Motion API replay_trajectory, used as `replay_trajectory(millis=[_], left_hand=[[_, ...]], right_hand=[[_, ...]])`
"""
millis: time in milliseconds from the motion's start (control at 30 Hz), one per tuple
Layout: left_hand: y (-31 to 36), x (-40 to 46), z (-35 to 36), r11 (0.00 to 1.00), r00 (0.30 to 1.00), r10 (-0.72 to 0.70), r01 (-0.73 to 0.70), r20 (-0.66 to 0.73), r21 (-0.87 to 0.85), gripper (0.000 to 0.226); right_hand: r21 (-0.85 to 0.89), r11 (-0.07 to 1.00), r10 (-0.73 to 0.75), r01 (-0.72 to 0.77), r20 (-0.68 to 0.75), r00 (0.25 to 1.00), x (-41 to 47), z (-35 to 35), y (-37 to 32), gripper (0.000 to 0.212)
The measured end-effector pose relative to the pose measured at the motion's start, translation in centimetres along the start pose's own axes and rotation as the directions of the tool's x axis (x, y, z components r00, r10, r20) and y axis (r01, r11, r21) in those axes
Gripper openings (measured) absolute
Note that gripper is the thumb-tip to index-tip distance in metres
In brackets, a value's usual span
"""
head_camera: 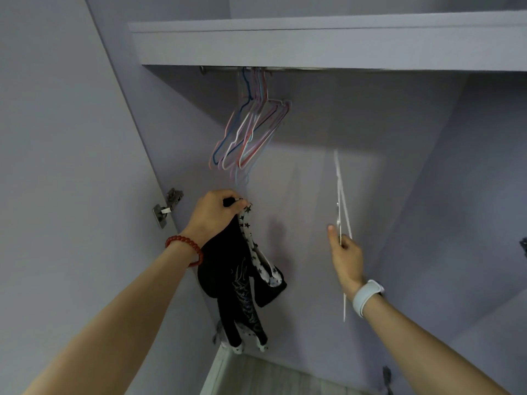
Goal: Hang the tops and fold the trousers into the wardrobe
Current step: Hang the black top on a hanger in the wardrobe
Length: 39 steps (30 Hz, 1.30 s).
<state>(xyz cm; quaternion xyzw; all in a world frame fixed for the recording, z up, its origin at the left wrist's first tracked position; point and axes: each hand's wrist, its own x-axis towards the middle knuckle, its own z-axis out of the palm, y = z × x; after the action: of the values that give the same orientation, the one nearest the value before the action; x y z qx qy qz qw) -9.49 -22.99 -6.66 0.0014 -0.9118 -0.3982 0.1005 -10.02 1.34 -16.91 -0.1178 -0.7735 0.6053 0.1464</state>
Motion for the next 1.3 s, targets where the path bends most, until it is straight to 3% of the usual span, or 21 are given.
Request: replay_trajectory(millis=[133,233,367,433,600,700,1033,1300], left_hand=[[0.0,-0.1,0.0,1.000,1.000,0.019,-0.019,-0.013,0.015,0.010],[0.1,-0.2,0.2,1.000,0.999,0.028,-0.028,-0.028,0.008,0.012],[0.1,-0.4,0.2,0.999,0.998,0.033,-0.032,-0.048,0.006,0.009],[0.0,-0.6,0.2,1.000,0.997,0.021,-0.019,-0.078,0.022,0.010],[0.3,-0.9,-0.2,0.970,0.969,-0.095,0.142,-0.226,0.200,0.018],[1.2,-0.9,-0.3,0.975,0.966,-0.099,0.142,-0.239,0.172,0.019],[2.3,-1.6,-3.2,0.995,0.983,0.093,-0.086,-0.158,0.052,0.016],[1.8,-1.3,-6.4,0.972,0.972,0.184,-0.202,-0.148,-0.119,0.022]], right_hand=[[0.110,0.988,-0.098,0.111,-0.110,0.989,-0.1,0.3,-0.2,0.032],[0.212,0.961,-0.168,0.175,-0.053,0.984,-0.1,0.2,-0.3,0.023],[0.374,0.926,-0.113,0.061,0.119,0.986,0.1,0.5,-1.9,0.020],[0.447,0.894,-0.061,-0.002,0.125,0.990,0.1,0.9,-3.1,0.031],[0.785,0.559,0.221,-0.268,0.170,0.960,0.6,1.3,-6.1,0.035],[0.831,0.455,0.240,-0.319,0.231,0.943,0.4,1.9,-7.7,0.036],[0.904,0.247,0.137,-0.349,0.324,0.936,0.9,4.2,-13.2,0.037],[0.874,0.220,0.156,-0.434,0.408,0.900,2.2,7.2,-13.3,0.033]])
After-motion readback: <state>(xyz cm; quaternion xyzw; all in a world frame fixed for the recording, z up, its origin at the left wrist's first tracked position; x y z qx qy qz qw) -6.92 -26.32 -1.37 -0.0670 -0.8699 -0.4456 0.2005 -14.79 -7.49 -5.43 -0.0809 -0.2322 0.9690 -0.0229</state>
